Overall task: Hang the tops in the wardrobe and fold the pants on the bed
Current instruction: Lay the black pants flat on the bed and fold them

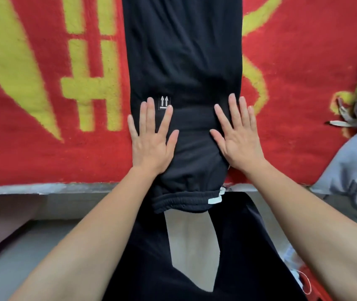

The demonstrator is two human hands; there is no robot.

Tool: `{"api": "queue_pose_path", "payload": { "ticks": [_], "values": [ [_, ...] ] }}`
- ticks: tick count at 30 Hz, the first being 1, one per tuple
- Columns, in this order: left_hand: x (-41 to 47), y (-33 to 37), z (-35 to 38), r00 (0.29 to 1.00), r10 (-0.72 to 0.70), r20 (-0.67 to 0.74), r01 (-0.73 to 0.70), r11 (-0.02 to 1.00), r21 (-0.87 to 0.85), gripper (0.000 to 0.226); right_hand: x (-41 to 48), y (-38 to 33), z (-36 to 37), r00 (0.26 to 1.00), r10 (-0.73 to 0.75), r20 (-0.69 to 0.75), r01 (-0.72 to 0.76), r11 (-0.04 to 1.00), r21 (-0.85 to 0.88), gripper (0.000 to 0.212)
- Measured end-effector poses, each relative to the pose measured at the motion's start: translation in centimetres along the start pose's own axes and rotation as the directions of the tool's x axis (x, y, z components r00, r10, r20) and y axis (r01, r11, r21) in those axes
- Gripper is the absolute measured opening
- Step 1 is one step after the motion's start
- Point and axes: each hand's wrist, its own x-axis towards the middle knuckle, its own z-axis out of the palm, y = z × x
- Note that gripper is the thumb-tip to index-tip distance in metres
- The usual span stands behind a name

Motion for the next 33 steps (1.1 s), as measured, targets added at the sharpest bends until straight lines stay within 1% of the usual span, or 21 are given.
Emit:
{"api": "queue_pose_path", "payload": {
  "ticks": [1, 2, 3, 4, 6, 7, 9, 11, 13, 14, 15, 17, 19, 21, 23, 24, 25, 27, 28, 31, 33],
  "values": [
    [-0.4, 0.3, -0.4, 1.000, -0.024, -0.002, 0.024, 0.999, -0.032, 0.061, -0.4, -0.5, -0.5, 0.999, 0.051, -0.005, -0.050, 0.997, 0.061, 0.066],
    [-1.0, 0.7, -0.9, 0.996, -0.089, -0.007, 0.088, 0.992, -0.089, 0.063, -1.0, -1.0, -1.2, 0.991, 0.134, -0.009, -0.131, 0.981, 0.142, 0.069],
    [-1.9, 1.1, -1.5, 0.981, -0.192, -0.004, 0.189, 0.968, -0.166, 0.066, -2.0, -1.6, -2.0, 0.972, 0.236, 0.004, -0.231, 0.945, 0.231, 0.071],
    [-3.1, 1.5, -2.2, 0.947, -0.322, 0.016, 0.315, 0.915, -0.253, 0.069, -3.3, -2.4, -2.7, 0.940, 0.340, 0.039, -0.335, 0.891, 0.307, 0.073],
    [-5.8, 2.3, -3.6, 0.825, -0.552, 0.119, 0.550, 0.737, -0.393, 0.074, -6.4, -4.2, -3.6, 0.849, 0.499, 0.175, -0.522, 0.741, 0.423, 0.074],
    [-7.2, 2.7, -4.1, 0.771, -0.612, 0.176, 0.622, 0.664, -0.415, 0.075, -7.9, -5.3, -3.8, 0.794, 0.551, 0.257, -0.601, 0.649, 0.466, 0.073],
    [-9.9, 3.3, -4.5, 0.692, -0.658, 0.295, 0.714, 0.569, -0.408, 0.074, -10.8, -7.2, -3.9, 0.670, 0.626, 0.400, -0.728, 0.449, 0.518, 0.067],
    [-12.5, 3.7, -3.9, 0.604, -0.637, 0.479, 0.794, 0.432, -0.427, 0.077, -13.1, -8.7, -3.3, 0.581, 0.637, 0.507, -0.800, 0.332, 0.500, 0.063],
    [-14.4, 4.1, -2.6, 0.518, -0.554, 0.652, 0.851, 0.258, -0.457, 0.088, -14.5, -9.9, -2.2, 0.508, 0.580, 0.637, -0.852, 0.233, 0.468, 0.069],
    [-15.1, 4.1, -1.9, 0.492, -0.522, 0.697, 0.861, 0.172, -0.479, 0.094, -15.0, -10.4, -1.5, 0.474, 0.533, 0.701, -0.869, 0.157, 0.469, 0.075],
    [-15.4, 4.0, -1.2, 0.486, -0.511, 0.709, 0.852, 0.098, -0.514, 0.097, -15.4, -10.8, -0.8, 0.447, 0.500, 0.741, -0.875, 0.073, 0.478, 0.089],
    [-15.8, 3.3, -0.2, 0.500, -0.518, 0.694, 0.801, -0.027, -0.598, 0.097, -15.4, -10.9, 0.4, 0.442, 0.470, 0.764, -0.850, -0.055, 0.525, 0.109],
    [-15.8, 2.8, -0.1, 0.512, -0.501, 0.697, 0.740, -0.154, -0.655, 0.090, -15.1, -10.1, 1.0, 0.469, 0.393, 0.791, -0.807, -0.174, 0.564, 0.118],
    [-16.1, 2.7, 0.0, 0.549, -0.455, 0.701, 0.697, -0.214, -0.684, 0.080, -15.5, -9.0, 1.5, 0.497, 0.301, 0.814, -0.774, -0.269, 0.573, 0.125],
    [-16.7, 3.1, -0.5, 0.583, -0.396, 0.709, 0.677, -0.245, -0.694, 0.075, -16.2, -8.3, 1.1, 0.516, 0.254, 0.818, -0.773, -0.273, 0.573, 0.126],
    [-17.0, 3.5, -0.9, 0.600, -0.368, 0.710, 0.671, -0.250, -0.697, 0.069, -16.6, -8.0, 0.8, 0.529, 0.234, 0.816, -0.772, -0.268, 0.577, 0.118],
    [-17.3, 4.0, -1.3, 0.612, -0.352, 0.708, 0.669, -0.247, -0.701, 0.062, -17.1, -7.7, 0.3, 0.550, 0.208, 0.809, -0.764, -0.264, 0.588, 0.103],
    [-18.5, 5.0, -2.3, 0.603, -0.359, 0.713, 0.680, -0.236, -0.694, 0.046, -18.0, -7.4, -1.2, 0.586, 0.162, 0.794, -0.761, -0.226, 0.608, 0.069],
    [-19.2, 5.6, -3.0, 0.588, -0.374, 0.717, 0.689, -0.232, -0.686, 0.041, -18.6, -7.3, -2.0, 0.588, 0.155, 0.794, -0.771, -0.190, 0.608, 0.061],
    [-21.5, 7.5, -5.7, 0.556, -0.411, 0.723, 0.716, -0.205, -0.667, 0.037, -20.9, -7.2, -5.0, 0.572, 0.171, 0.802, -0.798, -0.110, 0.593, 0.062],
    [-22.8, 8.8, -8.3, 0.550, -0.409, 0.728, 0.729, -0.190, -0.658, 0.039, -22.4, -7.0, -7.6, 0.576, 0.166, 0.801, -0.796, -0.111, 0.595, 0.057]
  ]
}}
